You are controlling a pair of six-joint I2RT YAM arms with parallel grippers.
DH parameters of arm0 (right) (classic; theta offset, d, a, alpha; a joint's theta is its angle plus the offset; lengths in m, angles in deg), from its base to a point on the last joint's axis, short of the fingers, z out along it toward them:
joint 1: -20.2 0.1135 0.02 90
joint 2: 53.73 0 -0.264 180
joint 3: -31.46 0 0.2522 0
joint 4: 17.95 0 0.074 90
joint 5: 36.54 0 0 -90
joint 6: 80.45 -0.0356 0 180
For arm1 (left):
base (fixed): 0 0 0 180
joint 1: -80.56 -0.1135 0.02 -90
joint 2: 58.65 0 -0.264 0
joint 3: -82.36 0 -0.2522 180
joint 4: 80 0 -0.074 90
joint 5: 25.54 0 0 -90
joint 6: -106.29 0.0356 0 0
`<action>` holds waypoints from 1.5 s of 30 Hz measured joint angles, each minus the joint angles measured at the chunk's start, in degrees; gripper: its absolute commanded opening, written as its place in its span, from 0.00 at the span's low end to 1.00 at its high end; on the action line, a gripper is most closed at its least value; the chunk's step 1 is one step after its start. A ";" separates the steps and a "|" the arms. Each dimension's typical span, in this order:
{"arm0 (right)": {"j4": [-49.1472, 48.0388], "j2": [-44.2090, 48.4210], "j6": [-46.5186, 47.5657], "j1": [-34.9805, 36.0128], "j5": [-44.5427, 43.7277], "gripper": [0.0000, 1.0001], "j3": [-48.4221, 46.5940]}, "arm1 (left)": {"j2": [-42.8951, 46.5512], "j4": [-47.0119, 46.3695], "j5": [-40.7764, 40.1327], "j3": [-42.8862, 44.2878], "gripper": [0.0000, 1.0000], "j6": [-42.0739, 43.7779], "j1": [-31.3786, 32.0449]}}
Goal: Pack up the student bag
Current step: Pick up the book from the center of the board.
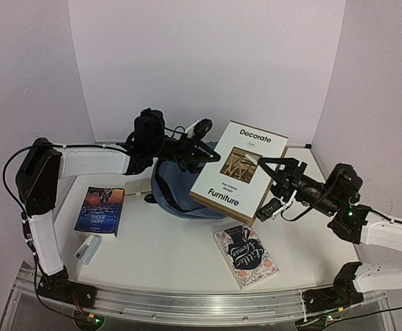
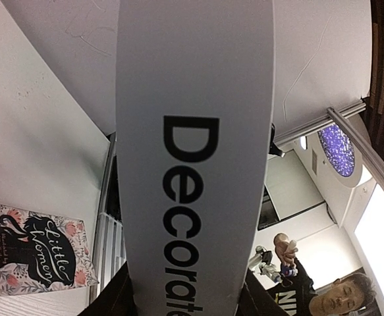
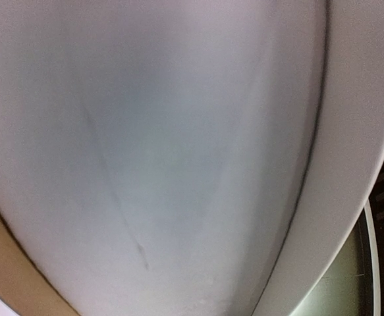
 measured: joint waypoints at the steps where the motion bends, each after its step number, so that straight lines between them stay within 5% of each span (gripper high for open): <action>1: 0.42 0.15 -0.10 0.02 -0.38 0.80 0.00 | 0.00 -0.01 -0.06 0.00 0.15 -0.12 -0.13; 3: 1.15 0.58 0.13 0.06 -1.57 0.97 0.00 | 0.04 -0.46 0.02 -0.06 0.12 -0.26 -0.47; 12: 11.87 2.09 -5.77 0.09 -19.19 0.98 -4.62 | 2.21 -7.72 -3.64 -3.32 0.07 -5.39 -11.35; 18: 34.46 -5.05 -31.72 -0.23 -37.91 0.98 -24.49 | 3.52 -9.90 -9.54 -4.36 0.09 -7.29 -18.89; 22: 52.06 -10.67 -53.87 -1.77 -40.78 0.98 -38.57 | 5.67 -9.96 -15.70 -7.13 0.10 -6.72 -20.76; 30: 77.79 -21.52 -91.26 -17.92 -21.57 0.98 -56.52 | 9.54 -12.53 -29.08 -14.21 0.11 -5.74 -20.38; 36: 84.15 -31.62 -111.39 -24.53 3.26 0.98 -60.96 | 10.98 -17.75 -40.27 -20.78 0.16 -6.62 -19.58; 40: 73.06 -31.20 -129.08 -23.94 16.38 0.98 -54.05 | 11.16 -21.77 -47.35 -23.93 0.17 -6.56 -17.02; 45: 53.64 -31.10 -149.92 -22.20 20.91 0.98 -45.61 | 10.97 -25.79 -53.85 -25.27 0.17 -6.58 -12.28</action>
